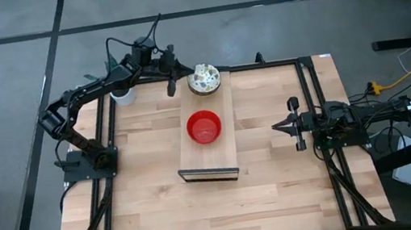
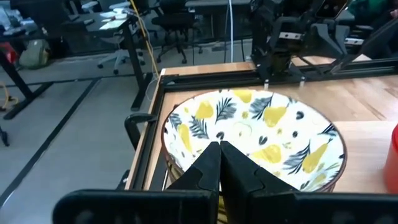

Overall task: Pick & Place Mini bowls
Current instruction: Stack the white patterned bowl on top of the white patterned bowl on the shelf

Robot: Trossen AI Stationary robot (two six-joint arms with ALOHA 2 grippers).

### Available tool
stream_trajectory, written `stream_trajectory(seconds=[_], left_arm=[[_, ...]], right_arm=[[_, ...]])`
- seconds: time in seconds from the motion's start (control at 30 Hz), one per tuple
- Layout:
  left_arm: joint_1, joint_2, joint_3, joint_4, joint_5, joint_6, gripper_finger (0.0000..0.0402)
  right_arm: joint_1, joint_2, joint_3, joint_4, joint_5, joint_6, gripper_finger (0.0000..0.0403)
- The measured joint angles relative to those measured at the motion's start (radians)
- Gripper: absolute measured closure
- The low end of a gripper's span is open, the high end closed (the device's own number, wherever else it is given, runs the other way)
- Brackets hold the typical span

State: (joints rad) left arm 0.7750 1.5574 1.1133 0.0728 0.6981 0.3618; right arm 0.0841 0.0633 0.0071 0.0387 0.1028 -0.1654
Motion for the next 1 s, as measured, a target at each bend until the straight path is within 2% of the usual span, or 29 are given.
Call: stream_trajectory(seconds=[0.47, 0.6, 1.0], left_arm=[[0.000, -0.003, 0.000, 0.036, -0.007, 0.013, 0.0400], [0.001, -0.004, 0.000, 0.035, 0.035, 0.016, 0.0400], [0.001, -0.005, 0.000, -0.040, 0.030, 0.037, 0.0400]], right_arm=[[0.000, 0.000, 0.000, 0.000, 0.000, 0.000, 0.0377], [0.000, 0.000, 0.000, 0.000, 0.000, 0.000, 0.0377], [0.000, 0.000, 0.000, 0.000, 0.000, 0.000, 0.0377]])
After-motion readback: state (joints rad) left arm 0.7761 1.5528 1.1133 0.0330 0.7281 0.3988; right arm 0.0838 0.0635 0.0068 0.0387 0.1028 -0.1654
